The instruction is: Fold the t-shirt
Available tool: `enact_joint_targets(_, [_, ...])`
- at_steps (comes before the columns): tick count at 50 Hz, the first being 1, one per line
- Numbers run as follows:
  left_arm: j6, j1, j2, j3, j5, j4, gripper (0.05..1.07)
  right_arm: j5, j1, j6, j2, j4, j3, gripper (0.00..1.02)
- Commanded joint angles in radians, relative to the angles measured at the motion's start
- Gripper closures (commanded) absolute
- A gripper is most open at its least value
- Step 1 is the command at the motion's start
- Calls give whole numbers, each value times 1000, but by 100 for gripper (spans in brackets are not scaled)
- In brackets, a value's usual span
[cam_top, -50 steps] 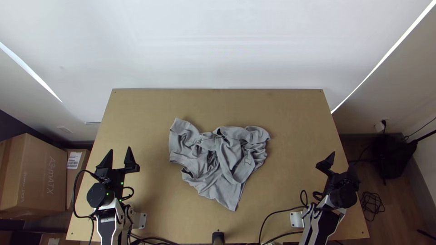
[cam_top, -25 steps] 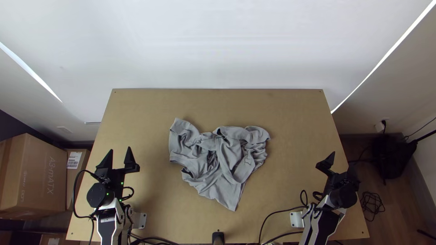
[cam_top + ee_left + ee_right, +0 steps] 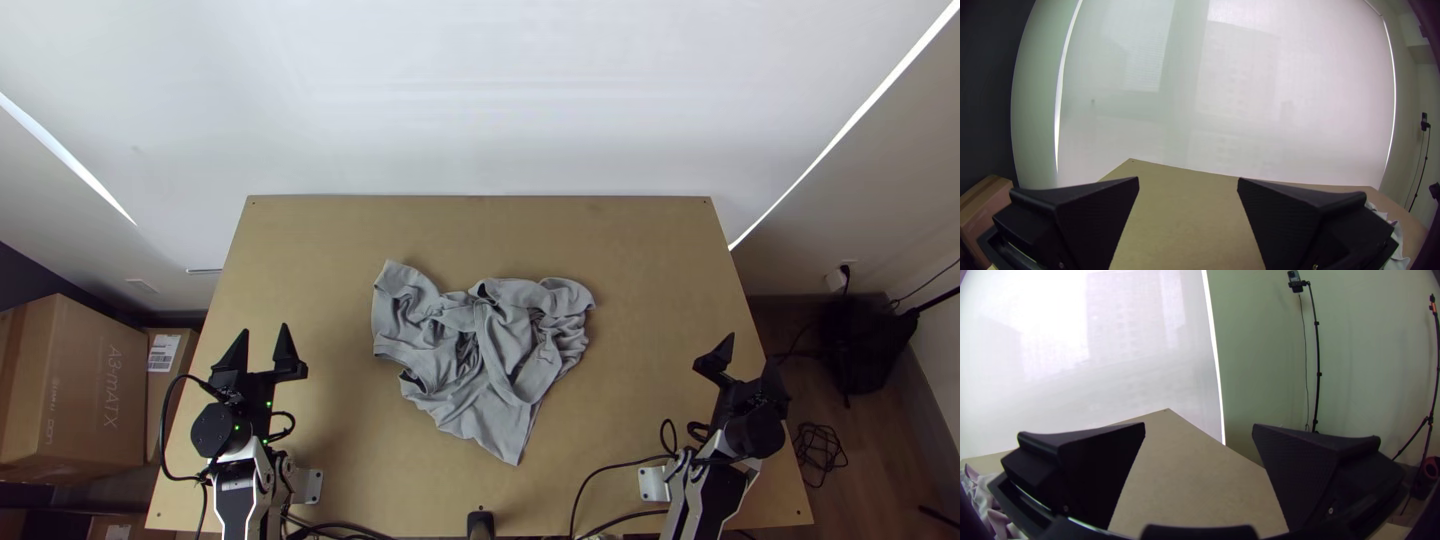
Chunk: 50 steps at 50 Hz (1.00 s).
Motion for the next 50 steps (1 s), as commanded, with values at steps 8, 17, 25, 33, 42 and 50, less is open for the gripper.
enact_joint_targets(8, [-30, -21, -6, -37, -1, -33, 10, 7, 51, -17, -11, -4, -11, 3])
enact_joint_targets(17, [-13, -53, -6, -36, -31, -37, 10, 3, 48, -68, -9, -6, 33, 3])
enact_joint_targets(25, [24, -21, 1, -26, -39, -42, 10, -4, 96, -175, -2, 5, 65, 3])
enact_joint_targets(33, [53, -71, 169, 125, -41, -142, 10, -5, 114, -198, 107, -14, 168, 3])
enact_joint_targets(42, [53, -85, 564, 395, -41, -297, 10, -4, 143, -189, 342, -41, 357, 3])
enact_joint_targets(50, [53, -114, 760, 627, -33, -428, 10, -4, 218, -167, 555, -254, 628, 3])
